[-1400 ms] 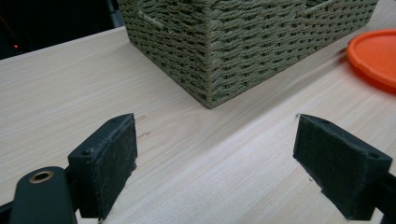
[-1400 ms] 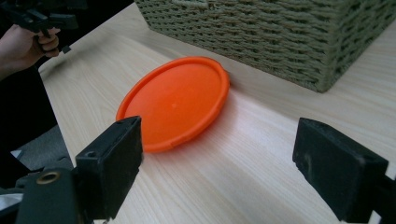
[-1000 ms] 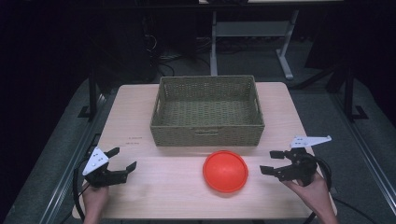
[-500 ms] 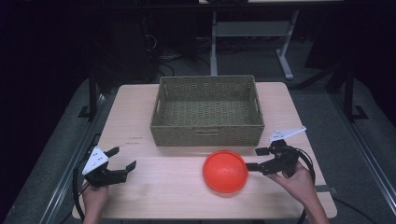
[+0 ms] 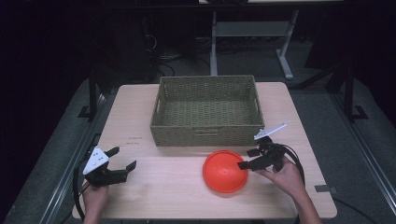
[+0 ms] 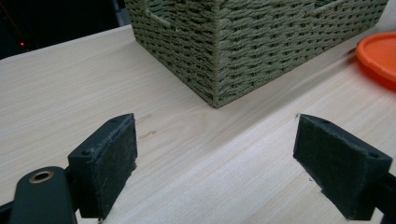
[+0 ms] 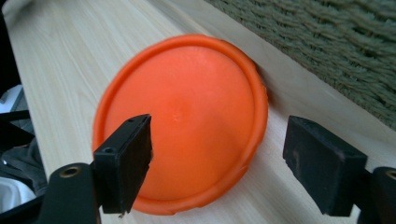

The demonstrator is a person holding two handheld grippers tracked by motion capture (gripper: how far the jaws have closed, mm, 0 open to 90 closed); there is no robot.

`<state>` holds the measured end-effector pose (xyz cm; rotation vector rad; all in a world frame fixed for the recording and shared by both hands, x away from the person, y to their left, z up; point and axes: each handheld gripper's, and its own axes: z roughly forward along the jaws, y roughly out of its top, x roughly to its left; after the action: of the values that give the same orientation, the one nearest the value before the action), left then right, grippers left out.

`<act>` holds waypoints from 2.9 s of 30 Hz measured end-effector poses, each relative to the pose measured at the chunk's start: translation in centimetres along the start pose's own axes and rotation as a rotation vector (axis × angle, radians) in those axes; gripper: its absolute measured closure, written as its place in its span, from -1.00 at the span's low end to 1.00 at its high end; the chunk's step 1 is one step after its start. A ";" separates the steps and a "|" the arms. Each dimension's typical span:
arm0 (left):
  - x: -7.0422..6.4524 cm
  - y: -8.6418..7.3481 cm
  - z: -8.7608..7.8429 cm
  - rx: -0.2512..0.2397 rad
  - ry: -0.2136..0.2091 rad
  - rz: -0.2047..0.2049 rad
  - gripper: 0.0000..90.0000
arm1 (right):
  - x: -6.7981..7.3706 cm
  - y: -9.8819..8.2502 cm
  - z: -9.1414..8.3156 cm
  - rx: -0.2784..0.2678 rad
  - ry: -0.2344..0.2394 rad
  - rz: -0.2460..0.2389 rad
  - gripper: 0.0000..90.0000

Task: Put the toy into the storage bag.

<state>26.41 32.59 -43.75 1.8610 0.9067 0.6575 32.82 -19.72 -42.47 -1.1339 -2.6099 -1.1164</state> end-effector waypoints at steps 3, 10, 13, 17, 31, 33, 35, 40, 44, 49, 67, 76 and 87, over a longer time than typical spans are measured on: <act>0.0 0.0 0.1 -0.003 -0.001 0.000 -0.71 | -0.5 0.0 0.7 0.024 -0.001 0.006 -0.38; 0.0 0.0 0.1 0.000 0.003 0.004 -0.71 | -1.3 -0.3 1.5 0.060 -0.001 0.026 -0.22; -0.1 0.1 0.1 0.006 0.002 0.010 -0.71 | -1.4 -0.3 1.8 0.075 0.002 0.026 -0.16; -0.1 0.1 0.2 0.008 0.002 0.010 -0.71 | -1.7 -0.4 2.1 0.098 0.020 0.037 -0.07; -0.3 0.1 0.3 0.008 0.002 0.020 -0.71 | -1.8 -0.4 3.1 0.121 0.032 0.030 0.17; -0.3 0.1 0.4 0.011 0.004 0.018 -0.71 | -2.0 -0.4 3.1 0.116 0.033 0.035 0.24; -0.3 0.1 0.4 0.011 0.001 0.016 -0.71 | -2.2 -0.4 3.2 0.118 0.027 0.040 0.29; -0.4 0.2 0.5 0.014 0.002 0.027 -0.71 | -2.3 -0.1 3.3 0.112 0.015 0.042 0.43; -0.4 0.2 0.5 0.007 0.002 0.023 -0.71 | -2.0 0.0 2.7 0.073 0.023 0.063 0.62; -0.6 0.3 0.6 0.012 0.004 0.031 -0.71 | -1.3 0.4 1.6 0.042 0.038 0.060 0.78; -0.5 0.3 0.4 0.008 0.009 0.034 -0.71 | 1.1 1.2 -2.2 -0.063 0.059 0.034 0.83; -0.6 0.2 0.3 0.006 0.011 0.030 -0.71 | 1.5 2.2 -4.5 -0.102 0.041 0.028 0.83; -0.6 0.3 0.3 -0.003 -0.001 0.031 -0.71 | 2.1 4.6 -6.4 -0.120 0.029 0.001 0.83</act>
<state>26.39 31.82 -43.66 1.8762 0.8775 0.6764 33.11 -20.53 -34.35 -1.1312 -2.5512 -1.2948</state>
